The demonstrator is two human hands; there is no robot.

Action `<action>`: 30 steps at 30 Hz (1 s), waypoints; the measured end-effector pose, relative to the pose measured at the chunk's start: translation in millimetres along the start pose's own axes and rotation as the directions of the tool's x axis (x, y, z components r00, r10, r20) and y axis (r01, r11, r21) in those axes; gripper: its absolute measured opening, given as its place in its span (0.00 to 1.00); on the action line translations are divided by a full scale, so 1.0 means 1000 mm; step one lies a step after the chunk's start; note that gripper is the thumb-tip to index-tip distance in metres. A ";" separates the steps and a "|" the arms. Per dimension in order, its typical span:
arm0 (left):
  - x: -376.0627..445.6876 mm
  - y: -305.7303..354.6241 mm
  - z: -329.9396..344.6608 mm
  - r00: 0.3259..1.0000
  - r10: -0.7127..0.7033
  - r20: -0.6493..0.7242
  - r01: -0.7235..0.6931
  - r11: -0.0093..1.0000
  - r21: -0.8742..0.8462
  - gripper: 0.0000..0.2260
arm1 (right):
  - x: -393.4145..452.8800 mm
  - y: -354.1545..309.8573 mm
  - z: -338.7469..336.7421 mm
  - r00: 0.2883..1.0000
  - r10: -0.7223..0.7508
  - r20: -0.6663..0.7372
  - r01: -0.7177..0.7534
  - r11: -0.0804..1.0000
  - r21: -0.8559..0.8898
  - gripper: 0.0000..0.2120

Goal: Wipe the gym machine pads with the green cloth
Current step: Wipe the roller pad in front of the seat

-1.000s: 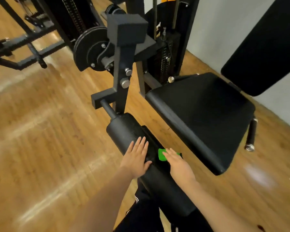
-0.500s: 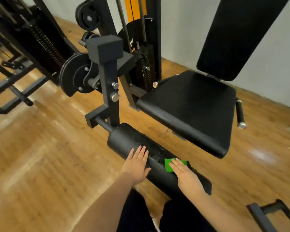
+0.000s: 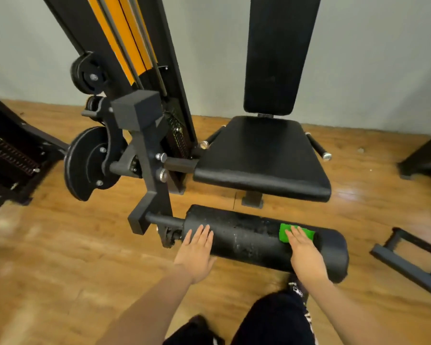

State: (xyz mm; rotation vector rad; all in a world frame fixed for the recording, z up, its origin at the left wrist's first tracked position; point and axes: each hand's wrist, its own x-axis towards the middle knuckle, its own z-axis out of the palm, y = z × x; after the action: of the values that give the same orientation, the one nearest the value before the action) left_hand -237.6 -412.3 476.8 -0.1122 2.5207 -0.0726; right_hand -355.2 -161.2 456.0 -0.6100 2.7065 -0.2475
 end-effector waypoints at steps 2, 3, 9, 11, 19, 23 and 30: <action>-0.010 -0.017 0.003 1.000 -0.009 0.010 0.009 1.000 0.002 0.31 | -0.008 -0.013 0.003 0.998 0.065 -0.009 -0.065 0.997 0.043 0.31; -0.014 -0.024 0.003 1.000 -0.016 0.013 0.016 1.000 0.004 0.32 | -0.012 -0.019 0.004 0.996 0.086 -0.013 -0.085 0.994 0.065 0.31; -0.012 -0.051 -0.013 0.996 -0.071 -0.061 0.065 0.994 -0.088 0.35 | 0.004 -0.076 -0.004 0.997 -0.025 -0.071 0.033 0.992 0.118 0.30; -0.006 -0.053 -0.015 0.994 -0.091 -0.066 0.082 0.988 -0.128 0.35 | 0.022 -0.099 -0.007 0.988 -0.130 -0.084 0.139 0.985 0.102 0.30; 0.023 -0.076 0.014 1.000 0.011 0.012 -0.009 0.986 -0.165 0.39 | 0.060 -0.172 0.026 0.938 -0.338 0.069 0.336 0.941 0.043 0.31; 0.039 -0.113 0.022 0.983 0.179 -0.032 -0.182 0.977 -0.116 0.39 | 0.062 -0.189 0.051 0.962 -0.255 -0.093 0.260 0.964 0.049 0.28; 0.047 -0.151 0.019 0.979 0.201 -0.016 -0.201 0.971 -0.129 0.39 | 0.071 -0.242 0.067 0.967 -0.238 -0.090 0.245 0.966 0.077 0.34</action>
State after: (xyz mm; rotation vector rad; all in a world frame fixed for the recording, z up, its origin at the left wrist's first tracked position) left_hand -255.5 -568.0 446.3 0.0915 2.5242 0.1742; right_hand -297.4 -414.7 431.4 -0.9238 2.6772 -0.4595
